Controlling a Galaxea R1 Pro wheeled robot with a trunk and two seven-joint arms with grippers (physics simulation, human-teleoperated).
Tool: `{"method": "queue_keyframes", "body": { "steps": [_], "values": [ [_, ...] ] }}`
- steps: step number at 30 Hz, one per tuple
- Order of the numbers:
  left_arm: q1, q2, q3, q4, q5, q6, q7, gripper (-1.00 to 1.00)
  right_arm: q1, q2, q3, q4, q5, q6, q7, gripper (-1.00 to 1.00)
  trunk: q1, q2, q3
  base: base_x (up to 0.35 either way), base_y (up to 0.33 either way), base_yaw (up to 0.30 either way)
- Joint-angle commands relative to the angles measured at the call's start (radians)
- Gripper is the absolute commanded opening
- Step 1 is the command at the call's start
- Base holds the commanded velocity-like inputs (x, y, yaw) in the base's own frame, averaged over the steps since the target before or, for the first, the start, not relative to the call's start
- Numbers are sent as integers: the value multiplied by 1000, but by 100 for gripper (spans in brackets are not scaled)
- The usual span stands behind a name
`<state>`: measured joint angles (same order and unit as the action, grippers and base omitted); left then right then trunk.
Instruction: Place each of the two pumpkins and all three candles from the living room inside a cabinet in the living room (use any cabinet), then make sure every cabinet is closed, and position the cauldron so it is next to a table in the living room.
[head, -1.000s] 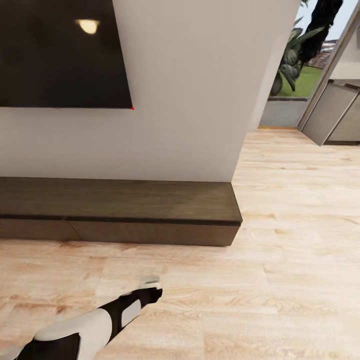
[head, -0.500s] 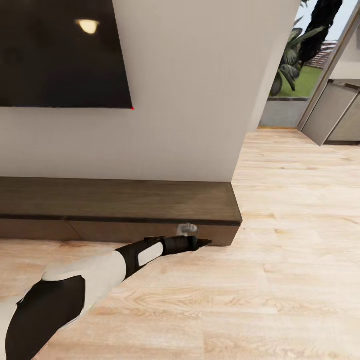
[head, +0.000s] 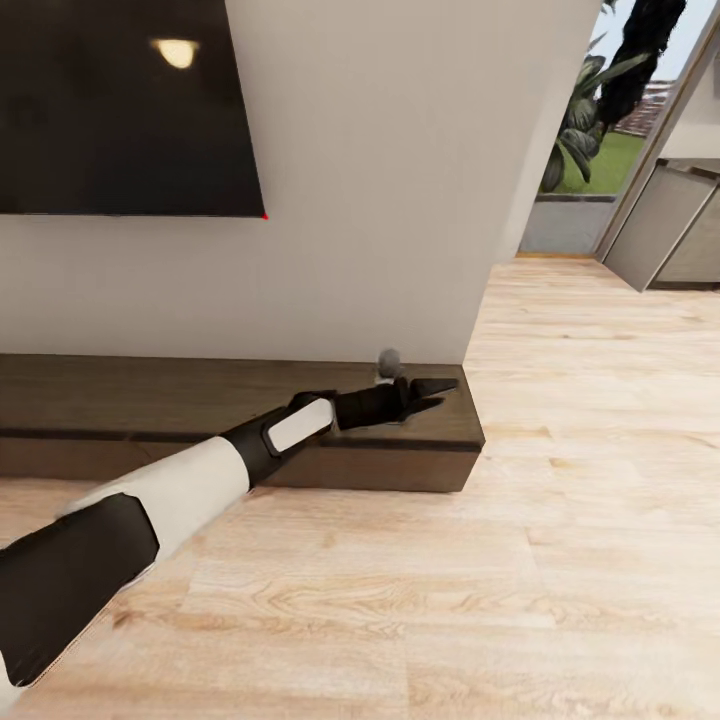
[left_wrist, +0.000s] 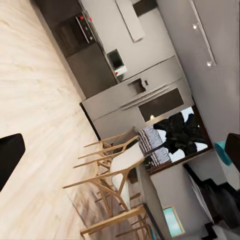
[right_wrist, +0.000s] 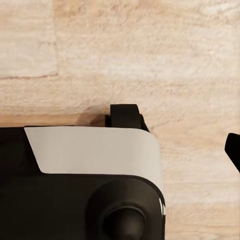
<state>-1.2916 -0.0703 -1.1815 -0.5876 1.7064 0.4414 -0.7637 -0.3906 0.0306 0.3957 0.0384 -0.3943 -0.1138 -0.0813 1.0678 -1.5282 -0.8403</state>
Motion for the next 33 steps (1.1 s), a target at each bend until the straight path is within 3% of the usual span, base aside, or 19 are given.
{"method": "queue_keyframes", "body": {
  "steps": [1,3,4,6,12,20,21,22,23,24,26,29,30,31,32,33],
  "values": [
    [-3,9,5,-4,0,2,-9,100,0,-1,0,0,0,0,0,100,0,0,0,0,0,0],
    [-6,20,8,-9,-1,4,-32,100,0,-1,0,0,1,-1,0,100,0,0,0,0,0,0],
    [-6,51,12,-13,-1,4,-95,100,0,2,0,0,2,-1,0,100,0,0,0,0,0,0],
    [-3,77,11,-12,-1,3,-133,100,0,2,2,0,11,-1,0,100,0,0,0,0,0,0],
    [-1,140,10,-6,-1,1,-166,100,0,2,6,-1,80,-3,0,100,0,0,0,0,0,0],
    [4,163,9,-5,-1,-19,-166,100,0,4,12,-6,91,7,-12,100,0,0,0,0,0,0],
    [4,162,8,-4,-1,-19,-164,100,-3,4,35,-9,114,23,-38,100,0,0,0,0,0,0],
    [4,162,8,-3,-1,-19,-162,100,-11,3,73,-15,160,50,-97,100,0,0,0,0,0,0],
    [5,164,9,2,-1,-20,-157,100,-42,6,136,-119,337,160,-416,100,0,0,0,0,0,0],
    [5,164,9,3,-1,-20,-156,100,-45,11,146,-143,389,177,-470,100,0,0,0,0,0,0],
    [5,164,10,4,-1,-20,-156,100,-47,18,159,-163,453,193,-520,100,0,0,0,0,0,0],
    [5,161,10,2,-1,-19,-155,100,-56,68,185,-192,731,287,-683,100,0,0,0,0,0,0],
    [5,157,9,-2,-2,-19,-155,100,-58,95,192,-194,878,374,-732,100,0,0,0,0,0,0],
    [5,152,8,-5,-4,-18,-155,100,-58,106,196,-194,971,436,-751,100,0,0,0,0,0,0],
    [4,148,8,-6,-6,-18,-155,100,-59,109,198,-195,1023,465,-759,100,0,0,0,0,0,0],
    [4,147,8,-7,-7,-18,-155,100,-58,110,199,-195,1048,475,-761,100,0,0,0,0,0,0]
  ]
}}
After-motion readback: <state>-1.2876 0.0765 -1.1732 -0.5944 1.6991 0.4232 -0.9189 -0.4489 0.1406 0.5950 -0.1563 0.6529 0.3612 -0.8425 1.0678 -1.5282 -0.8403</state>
